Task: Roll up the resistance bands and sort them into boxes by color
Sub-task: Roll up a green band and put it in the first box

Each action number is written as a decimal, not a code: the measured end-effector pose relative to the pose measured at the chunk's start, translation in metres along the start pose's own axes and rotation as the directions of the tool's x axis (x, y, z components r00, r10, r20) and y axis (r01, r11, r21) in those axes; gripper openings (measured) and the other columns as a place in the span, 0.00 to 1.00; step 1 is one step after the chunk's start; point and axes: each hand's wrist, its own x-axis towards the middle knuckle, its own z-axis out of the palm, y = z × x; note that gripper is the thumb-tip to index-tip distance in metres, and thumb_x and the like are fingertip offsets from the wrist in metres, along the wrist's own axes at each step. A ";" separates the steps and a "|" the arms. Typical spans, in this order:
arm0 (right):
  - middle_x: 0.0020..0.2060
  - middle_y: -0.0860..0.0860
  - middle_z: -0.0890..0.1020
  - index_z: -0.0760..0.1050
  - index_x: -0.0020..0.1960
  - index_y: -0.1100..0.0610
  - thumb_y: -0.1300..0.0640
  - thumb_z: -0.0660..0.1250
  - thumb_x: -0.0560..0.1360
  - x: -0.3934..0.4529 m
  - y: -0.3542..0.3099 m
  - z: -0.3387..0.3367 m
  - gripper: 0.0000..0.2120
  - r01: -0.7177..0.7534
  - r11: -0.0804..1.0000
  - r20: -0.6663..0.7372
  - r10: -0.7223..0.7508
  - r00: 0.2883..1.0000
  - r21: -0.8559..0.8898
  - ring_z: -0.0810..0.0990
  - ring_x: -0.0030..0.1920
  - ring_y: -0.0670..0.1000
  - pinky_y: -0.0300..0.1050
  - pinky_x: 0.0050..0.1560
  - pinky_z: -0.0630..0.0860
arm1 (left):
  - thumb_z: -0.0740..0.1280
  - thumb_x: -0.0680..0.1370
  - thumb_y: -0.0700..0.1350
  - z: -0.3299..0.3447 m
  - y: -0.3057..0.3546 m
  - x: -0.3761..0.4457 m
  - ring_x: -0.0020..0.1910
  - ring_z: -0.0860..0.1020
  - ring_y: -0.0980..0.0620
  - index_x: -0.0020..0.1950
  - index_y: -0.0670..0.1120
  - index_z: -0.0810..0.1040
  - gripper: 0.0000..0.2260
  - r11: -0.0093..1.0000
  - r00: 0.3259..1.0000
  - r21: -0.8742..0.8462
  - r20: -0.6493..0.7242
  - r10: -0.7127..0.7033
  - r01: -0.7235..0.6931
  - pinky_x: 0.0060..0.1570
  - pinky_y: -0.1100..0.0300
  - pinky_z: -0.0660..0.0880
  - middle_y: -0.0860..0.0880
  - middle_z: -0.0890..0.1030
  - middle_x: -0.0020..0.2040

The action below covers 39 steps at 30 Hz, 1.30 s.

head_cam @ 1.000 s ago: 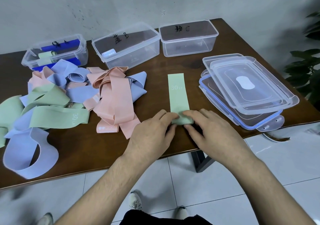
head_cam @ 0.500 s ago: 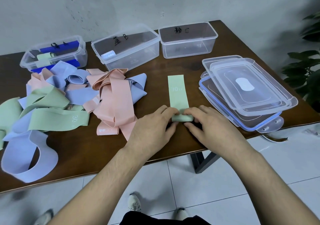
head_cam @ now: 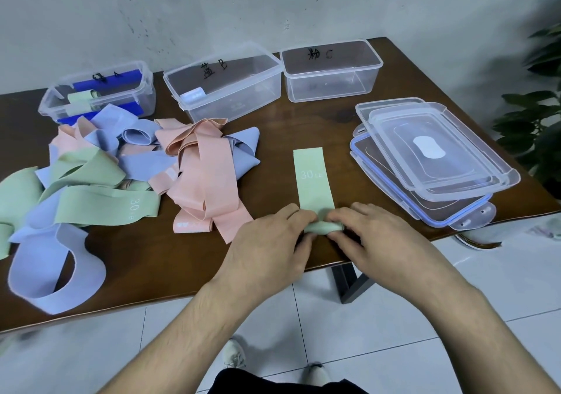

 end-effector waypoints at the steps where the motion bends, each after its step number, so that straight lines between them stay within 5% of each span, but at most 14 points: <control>1: 0.45 0.42 0.71 0.72 0.67 0.44 0.48 0.61 0.82 0.000 0.000 0.000 0.15 -0.001 1.000 -0.001 0.001 1.000 0.001 0.71 0.47 0.46 0.37 0.45 0.64 | 0.59 0.82 0.55 0.000 0.000 0.001 0.41 0.73 0.57 0.66 0.57 0.73 0.14 1.000 1.000 -0.015 -0.002 -0.006 0.006 0.34 0.69 0.63 0.59 0.75 0.52; 14: 0.44 0.42 0.72 0.75 0.64 0.45 0.50 0.65 0.80 0.003 0.003 0.008 0.13 -0.019 0.999 -0.080 0.023 0.996 0.045 0.73 0.44 0.48 0.38 0.43 0.67 | 0.58 0.82 0.56 -0.002 0.002 0.006 0.38 0.69 0.57 0.70 0.58 0.68 0.16 0.997 0.998 -0.046 -0.006 -0.066 0.066 0.32 0.68 0.62 0.62 0.65 0.47; 20: 0.47 0.42 0.73 0.71 0.68 0.42 0.46 0.59 0.82 0.008 0.005 0.005 0.15 -0.022 1.000 -0.031 0.022 0.999 0.023 0.73 0.49 0.46 0.39 0.47 0.71 | 0.62 0.81 0.55 0.001 0.001 0.006 0.36 0.69 0.57 0.64 0.57 0.73 0.13 0.997 0.996 -0.038 -0.053 -0.065 0.063 0.30 0.71 0.58 0.61 0.72 0.47; 27: 0.42 0.38 0.66 0.70 0.65 0.42 0.46 0.64 0.79 0.009 0.006 0.006 0.15 -0.019 1.000 -0.074 0.018 0.997 -0.006 0.70 0.44 0.44 0.32 0.38 0.64 | 0.59 0.82 0.55 0.000 0.001 0.015 0.39 0.69 0.57 0.67 0.56 0.72 0.14 0.992 0.993 -0.043 -0.012 -0.119 0.119 0.32 0.68 0.61 0.62 0.66 0.47; 34: 0.47 0.42 0.72 0.72 0.66 0.43 0.48 0.61 0.82 0.020 0.014 0.002 0.13 -0.004 1.000 -0.040 0.005 0.999 0.020 0.72 0.49 0.46 0.34 0.45 0.67 | 0.59 0.82 0.56 -0.004 0.001 0.018 0.39 0.72 0.57 0.69 0.58 0.65 0.16 0.992 0.994 -0.069 0.014 -0.105 0.105 0.33 0.67 0.67 0.62 0.69 0.47; 39: 0.49 0.40 0.71 0.69 0.70 0.43 0.46 0.57 0.83 0.027 0.016 0.000 0.16 -0.018 1.000 0.015 0.017 1.000 0.022 0.71 0.52 0.44 0.33 0.47 0.64 | 0.61 0.82 0.55 -0.003 -0.004 0.022 0.40 0.73 0.57 0.65 0.57 0.70 0.12 0.993 0.994 -0.051 -0.007 -0.108 0.107 0.33 0.68 0.68 0.61 0.73 0.49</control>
